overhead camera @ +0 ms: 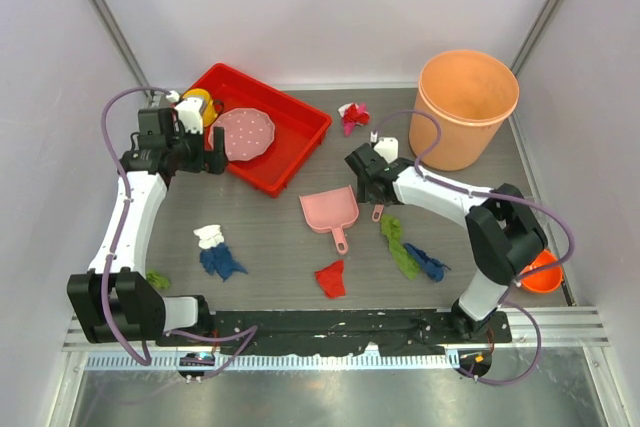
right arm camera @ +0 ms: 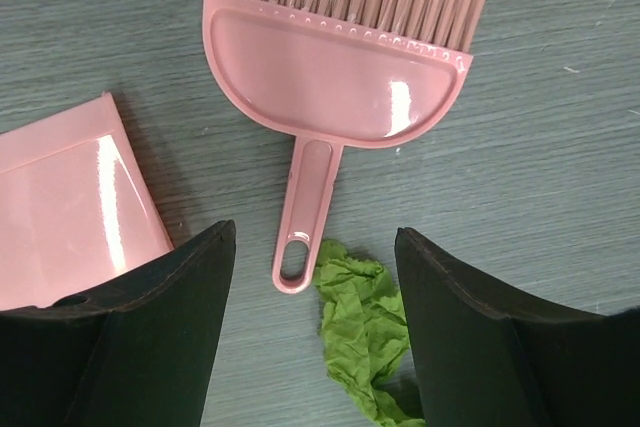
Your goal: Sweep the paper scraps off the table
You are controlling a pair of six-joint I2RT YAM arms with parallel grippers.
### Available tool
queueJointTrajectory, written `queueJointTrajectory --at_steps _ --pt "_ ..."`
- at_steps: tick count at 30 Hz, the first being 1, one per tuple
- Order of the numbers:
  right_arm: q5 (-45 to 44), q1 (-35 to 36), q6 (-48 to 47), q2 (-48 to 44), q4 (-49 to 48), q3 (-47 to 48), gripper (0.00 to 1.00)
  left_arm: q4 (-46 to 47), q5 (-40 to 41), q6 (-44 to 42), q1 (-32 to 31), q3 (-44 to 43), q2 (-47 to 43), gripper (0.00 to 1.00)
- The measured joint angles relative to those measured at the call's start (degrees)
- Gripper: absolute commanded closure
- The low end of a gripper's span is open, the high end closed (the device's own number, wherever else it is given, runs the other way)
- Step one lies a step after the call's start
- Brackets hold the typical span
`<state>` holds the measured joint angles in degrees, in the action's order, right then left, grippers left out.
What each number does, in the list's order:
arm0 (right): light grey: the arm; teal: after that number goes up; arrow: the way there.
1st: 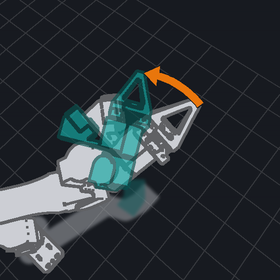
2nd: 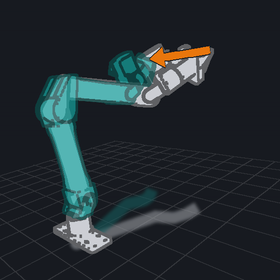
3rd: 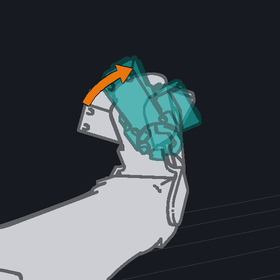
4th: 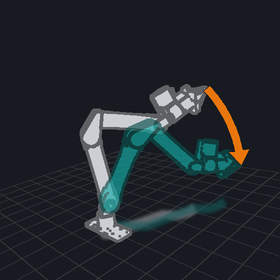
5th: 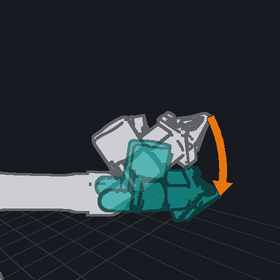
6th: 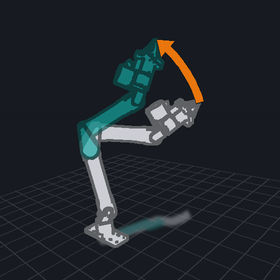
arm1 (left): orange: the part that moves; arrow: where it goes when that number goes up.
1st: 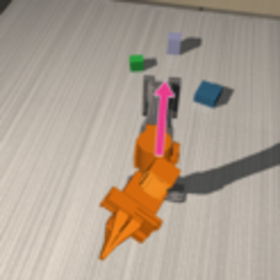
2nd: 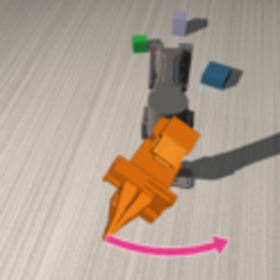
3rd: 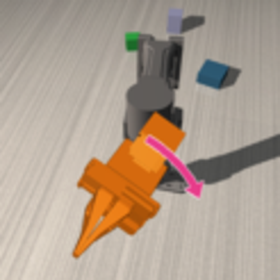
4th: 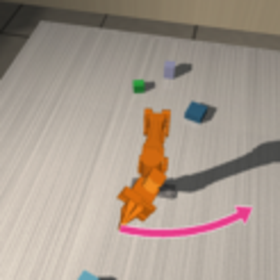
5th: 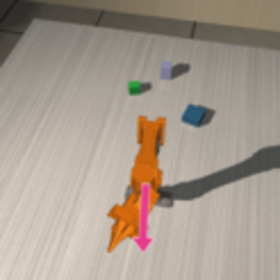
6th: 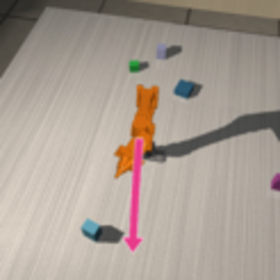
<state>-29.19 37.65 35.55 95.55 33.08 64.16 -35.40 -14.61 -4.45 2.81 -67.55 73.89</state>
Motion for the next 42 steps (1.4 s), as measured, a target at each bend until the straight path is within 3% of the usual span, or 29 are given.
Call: queueJointTrajectory --at_steps 11,14,22,31,42 --pt "3.93 -1.38 0.5 9.7 -0.39 3.19 0.4 -1.62 -2.67 -0.09 0.0 0.0 0.0 0.0" --pt "5.49 -2.49 0.7 9.92 -1.53 3.06 0.49 -1.84 -3.26 -0.11 0.0 0.0 0.0 0.0" --pt "9.64 -5.62 1.64 7.91 -7.87 -0.81 0.98 -2.75 -4.13 -0.39 0.0 0.0 0.0 0.0" --pt "12.98 -6.47 -0.46 5.77 -7.52 -1.18 0.99 -3.52 -11.5 -3.93 -2.38 0.0 0.15 0.06" --pt "17.59 -6.56 -5.88 -3.48 -2.38 7.19 0.99 0.02 -13.84 -23.3 -22.12 -0.04 4.26 0.12"
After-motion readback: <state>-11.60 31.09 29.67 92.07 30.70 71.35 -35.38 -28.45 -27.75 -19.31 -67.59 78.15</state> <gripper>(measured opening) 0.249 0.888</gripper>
